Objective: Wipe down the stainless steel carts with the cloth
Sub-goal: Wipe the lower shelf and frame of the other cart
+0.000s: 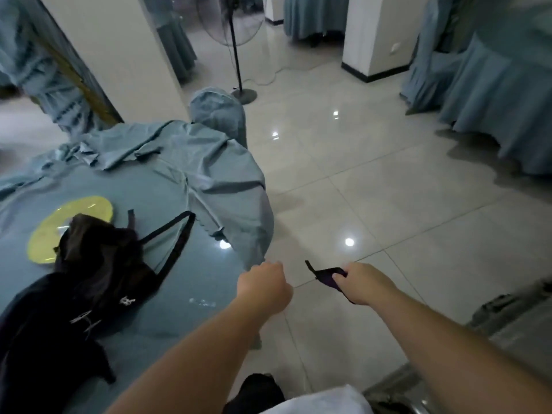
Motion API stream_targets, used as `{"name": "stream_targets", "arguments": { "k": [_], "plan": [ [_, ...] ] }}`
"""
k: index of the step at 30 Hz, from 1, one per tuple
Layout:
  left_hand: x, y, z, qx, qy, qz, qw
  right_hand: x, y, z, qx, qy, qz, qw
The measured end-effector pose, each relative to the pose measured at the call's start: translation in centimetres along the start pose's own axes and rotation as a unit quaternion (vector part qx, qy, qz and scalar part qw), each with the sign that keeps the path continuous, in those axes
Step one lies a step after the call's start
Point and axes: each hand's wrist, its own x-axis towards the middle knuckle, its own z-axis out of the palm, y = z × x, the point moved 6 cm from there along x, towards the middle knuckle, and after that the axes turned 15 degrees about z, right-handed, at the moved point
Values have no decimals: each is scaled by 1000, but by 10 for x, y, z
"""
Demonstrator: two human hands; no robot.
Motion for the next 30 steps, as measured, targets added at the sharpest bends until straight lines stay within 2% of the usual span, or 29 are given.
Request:
{"name": "stream_targets", "arguments": {
  "k": [8, 14, 21, 30],
  "plan": [
    [174, 23, -33, 64, -54, 136, 987, 94, 30, -48, 43, 3, 124, 991],
    [270, 77, -51, 135, -105, 255, 952, 117, 72, -74, 102, 18, 233, 967],
    [344, 182, -45, 187, -147, 362, 901, 133, 156, -82, 148, 8, 359, 922],
    [435, 376, -47, 243, -155, 454, 843, 211, 305, -125, 253, 3, 415, 874]
  ]
}}
